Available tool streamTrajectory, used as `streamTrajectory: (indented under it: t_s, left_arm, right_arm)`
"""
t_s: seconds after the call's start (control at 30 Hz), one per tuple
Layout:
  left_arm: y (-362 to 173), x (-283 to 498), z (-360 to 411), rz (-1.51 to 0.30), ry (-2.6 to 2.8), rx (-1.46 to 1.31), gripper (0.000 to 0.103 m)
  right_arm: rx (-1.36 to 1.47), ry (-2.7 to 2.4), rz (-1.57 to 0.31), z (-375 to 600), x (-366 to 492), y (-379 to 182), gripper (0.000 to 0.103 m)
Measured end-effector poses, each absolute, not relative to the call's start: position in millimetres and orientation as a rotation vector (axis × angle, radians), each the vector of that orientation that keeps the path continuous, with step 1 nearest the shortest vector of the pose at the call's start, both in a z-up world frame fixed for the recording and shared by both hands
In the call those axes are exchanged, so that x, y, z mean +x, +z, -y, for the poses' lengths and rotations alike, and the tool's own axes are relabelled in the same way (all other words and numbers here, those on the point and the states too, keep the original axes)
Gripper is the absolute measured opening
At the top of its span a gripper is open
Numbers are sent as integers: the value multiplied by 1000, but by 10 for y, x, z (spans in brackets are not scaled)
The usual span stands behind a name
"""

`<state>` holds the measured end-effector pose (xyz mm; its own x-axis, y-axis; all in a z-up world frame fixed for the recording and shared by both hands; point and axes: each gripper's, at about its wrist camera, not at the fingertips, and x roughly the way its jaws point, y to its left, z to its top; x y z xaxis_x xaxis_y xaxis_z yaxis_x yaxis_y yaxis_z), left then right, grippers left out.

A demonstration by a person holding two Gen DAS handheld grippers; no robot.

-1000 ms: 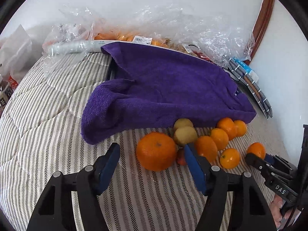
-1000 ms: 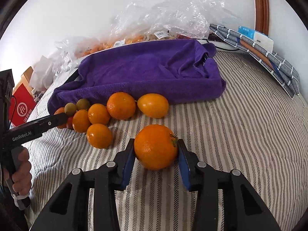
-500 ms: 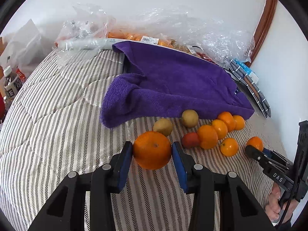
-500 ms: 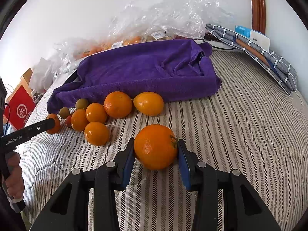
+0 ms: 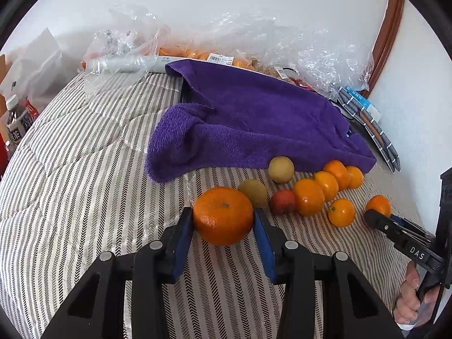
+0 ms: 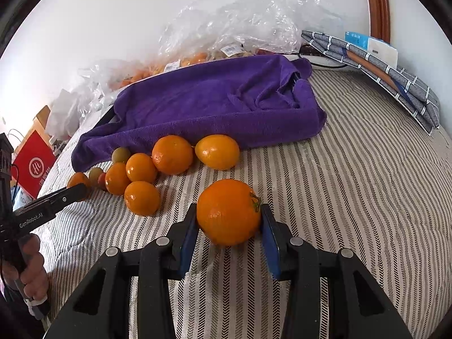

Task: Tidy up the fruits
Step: 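Lift the large orange with the right gripper and carry it over the purple towel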

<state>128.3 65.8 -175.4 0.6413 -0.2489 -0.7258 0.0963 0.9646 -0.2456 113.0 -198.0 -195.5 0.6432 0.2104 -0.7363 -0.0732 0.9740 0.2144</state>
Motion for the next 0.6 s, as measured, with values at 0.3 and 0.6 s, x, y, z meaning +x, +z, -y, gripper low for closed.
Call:
streamTrajectory:
  t_s: [0.3, 0.6]
  left_arm:
    - [-1666, 1129, -774, -755, -226, -252, 40]
    - [-1617, 1116, -772, -731, -224, -263, 40]
  right_arm:
    - [182, 173, -797, 1995, 1036, -1878, 42]
    - [173, 165, -780, 1998, 998, -1844, 42]
